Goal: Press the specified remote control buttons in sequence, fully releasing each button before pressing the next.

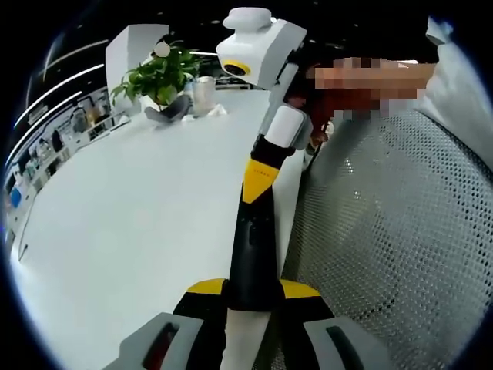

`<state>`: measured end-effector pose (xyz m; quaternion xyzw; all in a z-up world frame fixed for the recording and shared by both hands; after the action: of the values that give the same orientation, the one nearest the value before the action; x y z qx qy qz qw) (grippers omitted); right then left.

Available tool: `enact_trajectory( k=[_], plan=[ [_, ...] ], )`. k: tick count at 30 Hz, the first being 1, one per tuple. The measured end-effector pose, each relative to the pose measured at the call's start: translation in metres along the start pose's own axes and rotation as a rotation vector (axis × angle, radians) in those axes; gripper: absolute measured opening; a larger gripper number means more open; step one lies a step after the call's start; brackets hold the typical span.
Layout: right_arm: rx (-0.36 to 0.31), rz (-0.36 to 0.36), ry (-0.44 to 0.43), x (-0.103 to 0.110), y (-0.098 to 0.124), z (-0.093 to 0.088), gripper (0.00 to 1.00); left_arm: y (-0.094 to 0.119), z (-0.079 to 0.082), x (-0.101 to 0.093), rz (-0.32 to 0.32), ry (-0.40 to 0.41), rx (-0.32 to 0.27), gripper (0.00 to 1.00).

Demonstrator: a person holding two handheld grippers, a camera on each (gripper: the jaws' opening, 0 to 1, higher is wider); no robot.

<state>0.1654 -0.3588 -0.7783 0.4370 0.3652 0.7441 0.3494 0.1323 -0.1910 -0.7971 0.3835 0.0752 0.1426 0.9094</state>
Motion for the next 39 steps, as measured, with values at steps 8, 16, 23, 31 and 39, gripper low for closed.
enact_trajectory(
  k=[8,16,23,31,39],
  plan=[
    [0.000,-0.030,0.045,0.0034,-0.0002,-0.0003,0.00,-0.0001,0.0001,0.0000,0.000,-0.005,0.003,0.24],
    [0.059,-0.046,0.001,0.0046,-0.0018,0.0062,0.00,0.0003,0.0005,0.0000,-0.002,-0.009,0.003,0.24],
    [-0.005,0.001,-0.047,-0.0012,0.0016,-0.0006,0.00,0.0002,0.0003,-0.0003,0.000,-0.014,0.004,0.24],
    [0.020,0.002,-0.062,-0.0001,0.0020,0.0024,0.00,0.0001,0.0004,-0.0010,0.005,-0.027,0.007,0.24],
    [0.052,0.015,-0.032,0.0045,0.0015,-0.0004,0.00,0.0002,0.0002,-0.0012,0.005,-0.030,0.007,0.24]
  ],
)
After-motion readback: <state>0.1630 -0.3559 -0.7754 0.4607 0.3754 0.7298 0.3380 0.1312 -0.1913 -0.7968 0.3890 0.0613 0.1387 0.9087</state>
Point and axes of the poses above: the point that each gripper's makers call its tool centre point, and the gripper's own axes: y roughly backward along the fingers, x roughly to its left, z roughly out of its top, the point moved 9 cm from there along y, roughly backward along the fingers, and after that the axes turned 1 degree about x, right-handed, at the moved point
